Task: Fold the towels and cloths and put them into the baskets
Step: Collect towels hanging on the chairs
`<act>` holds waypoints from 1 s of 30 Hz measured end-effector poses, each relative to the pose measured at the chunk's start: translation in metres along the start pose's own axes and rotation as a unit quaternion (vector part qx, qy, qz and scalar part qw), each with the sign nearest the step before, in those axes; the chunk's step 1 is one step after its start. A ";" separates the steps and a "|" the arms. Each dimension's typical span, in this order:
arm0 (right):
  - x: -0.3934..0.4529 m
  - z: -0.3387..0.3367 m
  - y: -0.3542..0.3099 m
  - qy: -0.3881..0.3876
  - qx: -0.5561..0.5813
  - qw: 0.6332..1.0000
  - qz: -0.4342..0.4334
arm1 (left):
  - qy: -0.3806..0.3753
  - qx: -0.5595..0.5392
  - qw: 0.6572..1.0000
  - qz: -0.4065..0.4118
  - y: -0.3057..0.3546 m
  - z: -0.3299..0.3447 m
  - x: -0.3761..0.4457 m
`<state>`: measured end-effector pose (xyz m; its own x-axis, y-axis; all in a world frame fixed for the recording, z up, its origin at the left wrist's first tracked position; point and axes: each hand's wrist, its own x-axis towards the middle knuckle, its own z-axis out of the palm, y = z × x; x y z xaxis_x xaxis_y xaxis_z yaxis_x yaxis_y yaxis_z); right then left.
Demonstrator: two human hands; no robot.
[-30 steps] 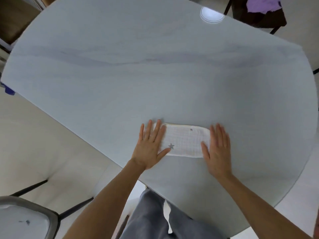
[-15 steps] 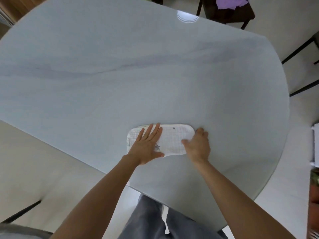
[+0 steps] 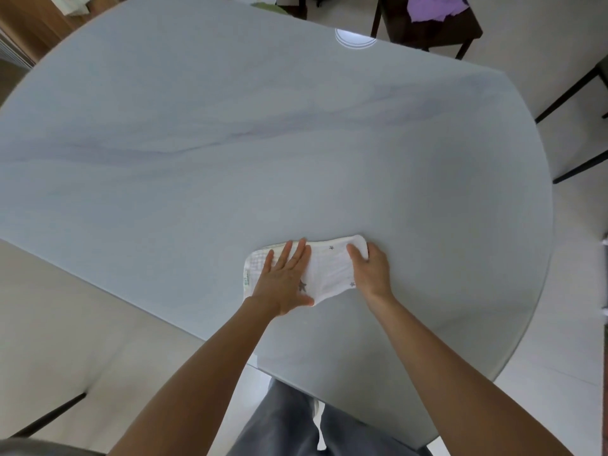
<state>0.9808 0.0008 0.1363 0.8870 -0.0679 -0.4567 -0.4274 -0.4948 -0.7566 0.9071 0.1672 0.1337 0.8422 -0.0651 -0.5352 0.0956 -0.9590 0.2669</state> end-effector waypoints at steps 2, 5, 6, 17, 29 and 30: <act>-0.001 0.001 -0.002 0.020 -0.011 0.999 -0.025 | -0.001 -0.003 1.000 -0.004 -0.001 -0.002 0.000; -0.005 -0.012 0.008 0.022 -0.025 0.998 -0.059 | -0.008 -0.025 0.999 -0.024 0.009 -0.003 -0.001; -0.007 -0.019 0.012 0.025 -0.035 0.996 -0.075 | -0.005 -0.030 0.999 -0.029 0.015 -0.002 -0.001; -0.012 -0.057 -0.011 0.074 -0.079 0.989 -0.098 | 0.120 -0.200 0.972 0.010 0.042 -0.010 0.004; -0.081 0.050 -0.042 -0.129 -0.084 0.970 -0.190 | 0.143 -0.676 0.686 -0.226 0.005 -0.046 -0.049; -0.081 0.053 -0.041 -0.148 -0.081 0.968 -0.185 | 0.152 -0.646 0.712 -0.229 0.002 -0.043 -0.046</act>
<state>0.9167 0.0728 0.1793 0.8752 0.3789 -0.3010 -0.0360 -0.5692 -0.8214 0.8910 0.1799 0.1936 0.6232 0.4242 -0.6570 0.6399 0.2064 0.7403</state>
